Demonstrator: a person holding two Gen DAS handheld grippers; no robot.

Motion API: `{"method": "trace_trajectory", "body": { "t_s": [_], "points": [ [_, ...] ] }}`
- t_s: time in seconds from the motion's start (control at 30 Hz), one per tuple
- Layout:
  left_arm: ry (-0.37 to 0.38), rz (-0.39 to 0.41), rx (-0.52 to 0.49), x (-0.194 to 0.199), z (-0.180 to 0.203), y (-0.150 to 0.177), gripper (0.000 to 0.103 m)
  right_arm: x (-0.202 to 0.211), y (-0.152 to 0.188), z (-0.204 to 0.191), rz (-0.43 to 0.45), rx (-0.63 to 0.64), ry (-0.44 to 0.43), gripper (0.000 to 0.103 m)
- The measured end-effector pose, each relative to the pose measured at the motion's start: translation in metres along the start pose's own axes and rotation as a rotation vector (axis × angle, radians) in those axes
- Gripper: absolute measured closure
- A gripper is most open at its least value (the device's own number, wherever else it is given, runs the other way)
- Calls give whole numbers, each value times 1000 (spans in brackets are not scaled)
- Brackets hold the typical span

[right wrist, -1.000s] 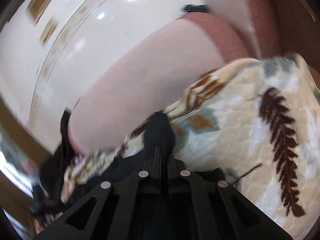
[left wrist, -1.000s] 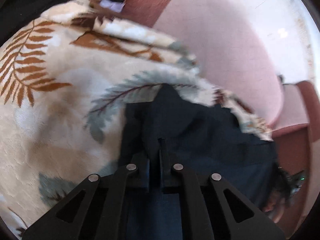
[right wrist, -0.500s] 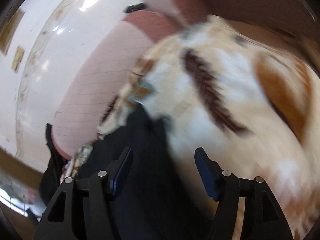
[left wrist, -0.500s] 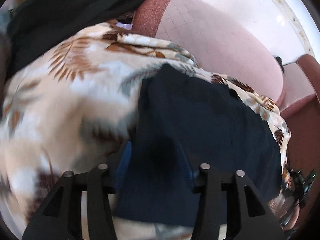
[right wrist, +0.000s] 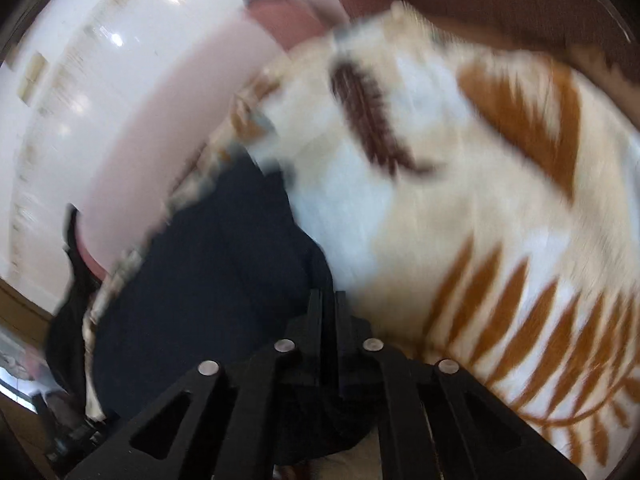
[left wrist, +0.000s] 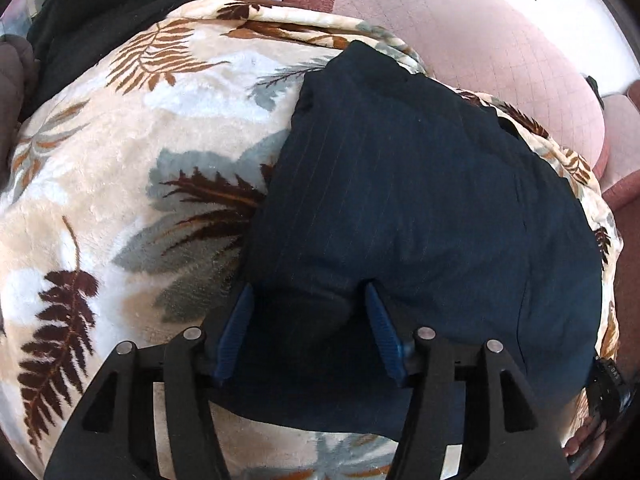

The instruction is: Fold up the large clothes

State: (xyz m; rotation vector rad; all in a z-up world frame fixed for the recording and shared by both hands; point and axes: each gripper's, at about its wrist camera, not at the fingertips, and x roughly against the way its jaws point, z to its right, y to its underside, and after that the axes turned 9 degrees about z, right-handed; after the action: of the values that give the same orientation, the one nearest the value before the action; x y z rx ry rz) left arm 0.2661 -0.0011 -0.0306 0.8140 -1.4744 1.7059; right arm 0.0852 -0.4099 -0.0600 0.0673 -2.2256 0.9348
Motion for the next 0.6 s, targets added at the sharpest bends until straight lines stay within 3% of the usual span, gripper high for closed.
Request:
{"method": "trace_trajectory", "body": {
  "t_s": [0.07,0.17,0.23,0.3,0.33,0.4,0.43,0.53,0.6],
  "points": [
    [6,3,22,8,-3,-1,45,19,-10,-5,65,-20,44,79],
    [38,37,33,21,-2,-3,45,50,-20,-28,176,-19,-94,63],
    [40,38,7,21,4,0,41,54,-16,-50,175,47,-159,61],
    [3,16,-32,11,11,9,37,42,-2,-70,121,115,-180,57],
    [-13,4,-45,7,13,12,35,36,5,-74,91,134,-172,56],
    [-28,-8,-54,-1,15,15,31,4,28,-82,-60,203,-88,51],
    [-32,-2,-52,-1,14,15,29,-2,36,-83,-83,234,-56,51],
    [-32,-4,-54,-3,14,15,27,4,46,-103,-52,370,24,51],
    [-30,-6,-48,-3,13,15,26,11,45,-111,-38,381,43,50]
  ]
}}
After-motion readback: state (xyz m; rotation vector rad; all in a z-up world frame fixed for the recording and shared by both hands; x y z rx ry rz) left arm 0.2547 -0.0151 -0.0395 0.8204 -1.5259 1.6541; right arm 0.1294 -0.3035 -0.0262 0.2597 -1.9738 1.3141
